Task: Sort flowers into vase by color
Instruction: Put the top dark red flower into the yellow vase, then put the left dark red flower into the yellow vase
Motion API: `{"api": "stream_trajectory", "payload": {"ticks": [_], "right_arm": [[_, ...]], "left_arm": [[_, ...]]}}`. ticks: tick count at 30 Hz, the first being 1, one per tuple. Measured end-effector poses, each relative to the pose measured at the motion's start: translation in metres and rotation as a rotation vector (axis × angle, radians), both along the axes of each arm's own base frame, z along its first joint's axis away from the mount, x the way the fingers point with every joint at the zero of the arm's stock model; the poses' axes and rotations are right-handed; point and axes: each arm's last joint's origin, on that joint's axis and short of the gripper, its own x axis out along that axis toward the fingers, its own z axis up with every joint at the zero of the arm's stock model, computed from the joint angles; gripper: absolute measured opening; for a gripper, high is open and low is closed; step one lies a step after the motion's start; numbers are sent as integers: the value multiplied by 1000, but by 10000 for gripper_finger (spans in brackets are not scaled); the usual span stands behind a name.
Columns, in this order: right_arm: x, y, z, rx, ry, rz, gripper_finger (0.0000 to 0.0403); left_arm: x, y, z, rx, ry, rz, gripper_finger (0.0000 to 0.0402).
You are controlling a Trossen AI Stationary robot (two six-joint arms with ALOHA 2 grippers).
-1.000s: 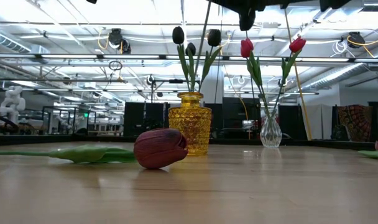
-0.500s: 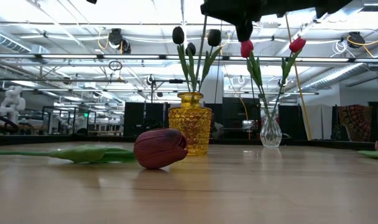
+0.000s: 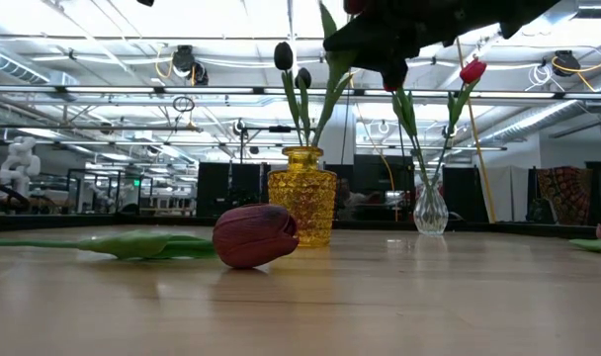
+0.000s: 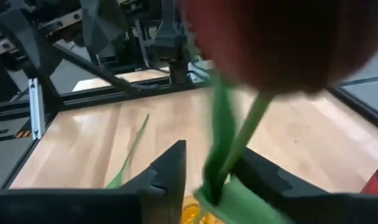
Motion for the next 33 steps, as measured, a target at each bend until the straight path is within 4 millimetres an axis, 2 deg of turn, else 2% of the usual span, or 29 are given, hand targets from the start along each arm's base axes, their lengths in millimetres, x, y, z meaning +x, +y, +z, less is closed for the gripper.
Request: {"api": "stream_trajectory", "payload": {"ticks": [5, 10, 15, 20, 26, 33], "right_arm": [[-5, 2, -1, 25, 53, 65, 150], [-19, 1, -1, 24, 161, 65, 183], [-29, 0, 5, 23, 193, 64, 210], [-33, 3, 8, 27, 187, 70, 228], [-37, 7, 1, 10, 267, 89, 247], [-59, 9, 6, 12, 361, 99, 262]], "left_arm": [[0, 0, -1, 3, 6, 0, 215], [-1, 0, -3, -3, 26, -12, 215], [-1, -2, -5, -41, 50, -72, 215], [0, -1, -5, -51, 54, -86, 215], [1, 1, -5, -46, 54, -80, 215], [2, 3, -5, 33, 57, -60, 215]]}}
